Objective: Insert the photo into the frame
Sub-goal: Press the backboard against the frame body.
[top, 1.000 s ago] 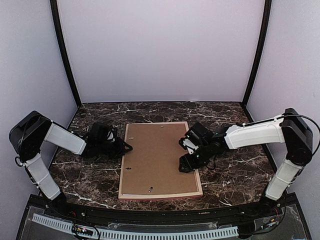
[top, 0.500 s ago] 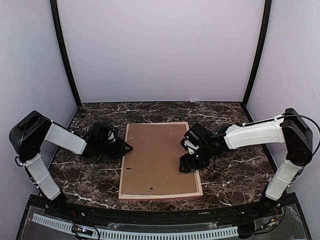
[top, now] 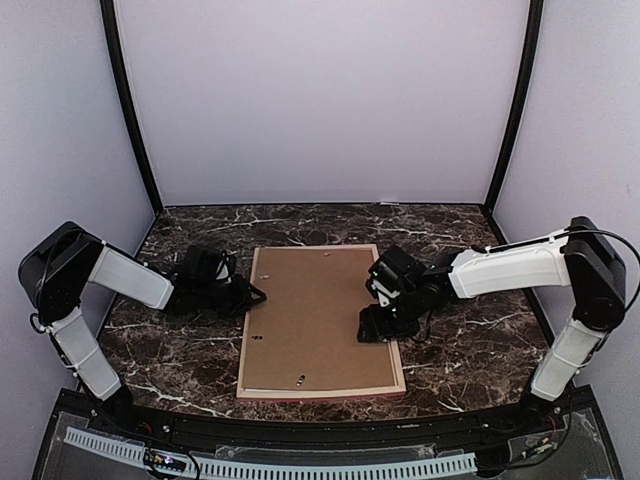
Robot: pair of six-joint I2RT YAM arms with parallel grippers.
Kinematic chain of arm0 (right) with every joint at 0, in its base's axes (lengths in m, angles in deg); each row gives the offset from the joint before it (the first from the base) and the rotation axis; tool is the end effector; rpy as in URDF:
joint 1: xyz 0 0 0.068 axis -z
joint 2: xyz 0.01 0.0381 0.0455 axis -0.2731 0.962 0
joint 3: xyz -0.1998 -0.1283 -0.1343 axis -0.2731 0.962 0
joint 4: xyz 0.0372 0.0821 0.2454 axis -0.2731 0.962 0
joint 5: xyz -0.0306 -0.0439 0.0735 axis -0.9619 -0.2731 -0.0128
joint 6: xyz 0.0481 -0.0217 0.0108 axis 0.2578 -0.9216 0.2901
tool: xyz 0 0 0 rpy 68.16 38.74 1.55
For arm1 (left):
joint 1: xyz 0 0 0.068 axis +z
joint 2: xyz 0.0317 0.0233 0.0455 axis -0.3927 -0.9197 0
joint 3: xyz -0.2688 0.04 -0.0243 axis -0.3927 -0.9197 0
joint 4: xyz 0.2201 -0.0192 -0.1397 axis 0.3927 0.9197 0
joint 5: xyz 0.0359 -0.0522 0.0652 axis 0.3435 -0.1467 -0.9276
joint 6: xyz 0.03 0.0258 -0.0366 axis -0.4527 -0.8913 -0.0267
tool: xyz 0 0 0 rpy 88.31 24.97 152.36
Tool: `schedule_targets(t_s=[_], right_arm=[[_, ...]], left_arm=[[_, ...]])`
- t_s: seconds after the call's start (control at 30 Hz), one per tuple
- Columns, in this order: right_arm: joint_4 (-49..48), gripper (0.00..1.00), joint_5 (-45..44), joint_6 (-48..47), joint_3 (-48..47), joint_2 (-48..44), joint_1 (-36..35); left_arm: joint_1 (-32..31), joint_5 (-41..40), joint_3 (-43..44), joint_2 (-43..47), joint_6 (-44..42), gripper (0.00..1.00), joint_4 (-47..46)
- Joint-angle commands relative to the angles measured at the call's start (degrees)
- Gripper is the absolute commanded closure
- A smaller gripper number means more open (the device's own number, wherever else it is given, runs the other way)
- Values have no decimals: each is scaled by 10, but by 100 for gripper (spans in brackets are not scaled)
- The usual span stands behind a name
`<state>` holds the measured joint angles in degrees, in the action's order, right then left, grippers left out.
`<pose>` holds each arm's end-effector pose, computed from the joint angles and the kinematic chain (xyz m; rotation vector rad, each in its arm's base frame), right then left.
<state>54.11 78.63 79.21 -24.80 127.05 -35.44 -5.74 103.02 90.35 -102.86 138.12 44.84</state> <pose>0.1990 0.2537 0.1672 -0.3697 2.8328 0.5300 0.2731 -0.1625 0.1308 -0.2798 2.3686 -1.0633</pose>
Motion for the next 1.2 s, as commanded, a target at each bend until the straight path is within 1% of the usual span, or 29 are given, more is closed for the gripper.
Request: schedule_targets(t_s=[0.0, 0.5, 0.83, 0.93, 1.17], right_arm=[[24, 32, 24, 42, 17, -11, -10], [19, 29, 26, 98, 39, -37, -10], [-16, 28, 53, 122, 72, -50, -10], [-2, 28, 38, 119, 61, -59, -10], [50, 28, -51, 72, -1, -101, -9]], left_arm=[[-4, -44, -13, 9, -5, 78, 45], [-8, -68, -36, 25, 20, 80, 34], [-10, -76, -46, 32, 30, 82, 26], [-11, -72, -43, 28, 28, 82, 25], [-12, -44, -26, 8, 14, 79, 24]])
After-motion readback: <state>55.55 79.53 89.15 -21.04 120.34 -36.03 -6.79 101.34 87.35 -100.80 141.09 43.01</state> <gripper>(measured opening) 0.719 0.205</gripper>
